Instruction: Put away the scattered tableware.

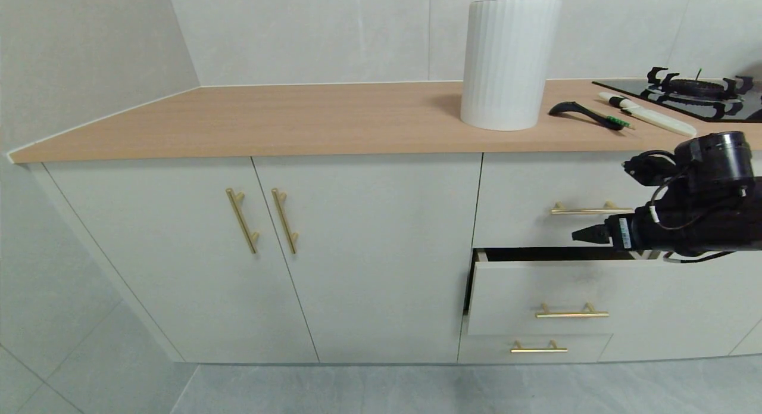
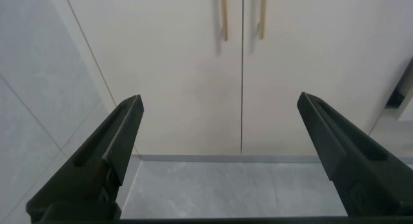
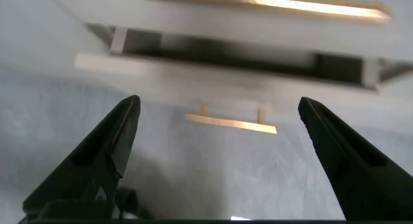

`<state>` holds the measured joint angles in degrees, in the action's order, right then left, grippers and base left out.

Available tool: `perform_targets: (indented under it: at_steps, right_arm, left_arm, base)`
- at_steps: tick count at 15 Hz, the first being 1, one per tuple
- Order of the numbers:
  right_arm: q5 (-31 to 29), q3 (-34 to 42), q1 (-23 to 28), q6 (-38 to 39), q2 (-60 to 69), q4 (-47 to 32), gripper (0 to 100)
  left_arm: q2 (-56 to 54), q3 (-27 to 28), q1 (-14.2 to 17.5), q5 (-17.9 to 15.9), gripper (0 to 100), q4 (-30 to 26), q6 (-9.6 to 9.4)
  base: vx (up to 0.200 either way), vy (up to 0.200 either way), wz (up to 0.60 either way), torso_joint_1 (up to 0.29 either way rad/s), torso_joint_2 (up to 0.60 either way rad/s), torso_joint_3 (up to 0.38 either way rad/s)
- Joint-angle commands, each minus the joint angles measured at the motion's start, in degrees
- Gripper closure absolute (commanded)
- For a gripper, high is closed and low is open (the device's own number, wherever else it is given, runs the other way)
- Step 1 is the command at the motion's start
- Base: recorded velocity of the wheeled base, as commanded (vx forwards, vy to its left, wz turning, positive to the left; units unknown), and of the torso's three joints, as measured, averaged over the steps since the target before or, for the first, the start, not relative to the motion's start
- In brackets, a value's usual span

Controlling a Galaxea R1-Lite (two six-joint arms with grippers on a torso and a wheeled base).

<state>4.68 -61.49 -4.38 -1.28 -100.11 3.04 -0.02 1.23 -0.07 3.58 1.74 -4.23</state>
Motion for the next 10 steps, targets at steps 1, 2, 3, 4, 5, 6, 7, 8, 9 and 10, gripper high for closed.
perform_targets:
  at_steps: [1, 2, 3, 4, 5, 6, 7, 8, 9, 10]
  right_arm:
    - [-1.08, -0.39, -1.25, 0.05, -9.31, 4.70, 0]
    - [-2.92, -0.47, -1.25, 0.05, -11.78, 6.72, 0]
    - [-4.51, -0.56, -1.34, 0.14, -14.32, 10.06, 0]
    - [-5.03, -0.30, -1.42, 0.05, -15.91, 12.78, 0]
    - [-5.03, -0.30, -1.51, 0.05, -16.70, 13.93, 0]
    - [-5.21, -0.30, -1.60, 0.14, -18.89, 16.48, 0]
    - [-5.38, -0.30, -1.60, 0.14, -20.13, 18.06, 0]
    - [-5.38, -0.12, -1.60, 0.14, -21.18, 19.64, 0]
    - [-5.38, -0.03, -1.60, 0.14, -21.97, 21.05, 0]
    - [-5.47, 0.05, -1.60, 0.14, -22.59, 22.01, 0]
  left_arm:
    - [0.02, -0.09, -0.01, 0.02, 0, 0.01, 0.01]
    - [0.02, 0.00, -0.01, 0.02, 0, 0.01, 0.01]
    - [0.02, 0.00, -0.01, 0.02, 0, 0.01, 0.01]
    - [0.02, 0.00, -0.01, 0.11, 0, 0.01, 0.01]
    - [0.02, 0.00, -0.01, 0.02, 0, 0.01, 0.01]
    - [0.02, 0.00, -0.01, 0.11, 0, 0.01, 0.01]
    - [0.02, 0.00, -0.01, 0.02, 0, 0.01, 0.01]
    - [0.02, 0.00, -0.01, 0.02, 0, 0.01, 0.01]
    - [0.02, 0.00, -0.01, 0.02, 0, 0.01, 0.01]
    - [0.02, 0.00, -0.01, 0.02, 0, 0.01, 0.01]
  base:
    - [0.000, 0.000, 0.00, 0.000, 0.00, 0.000]
    - [0.000, 0.000, 0.00, 0.000, 0.00, 0.000]
    - [0.000, 0.000, 0.00, 0.000, 0.00, 0.000]
    - [0.000, 0.000, 0.00, 0.000, 0.00, 0.000]
    - [0.000, 0.000, 0.00, 0.000, 0.00, 0.000]
    - [0.000, 0.000, 0.00, 0.000, 0.00, 0.000]
    - [0.000, 0.000, 0.00, 0.000, 0.00, 0.000]
    - [0.000, 0.000, 0.00, 0.000, 0.00, 0.000]
    - [0.000, 0.000, 0.00, 0.000, 0.00, 0.000]
    - [0.000, 0.000, 0.00, 0.000, 0.00, 0.000]
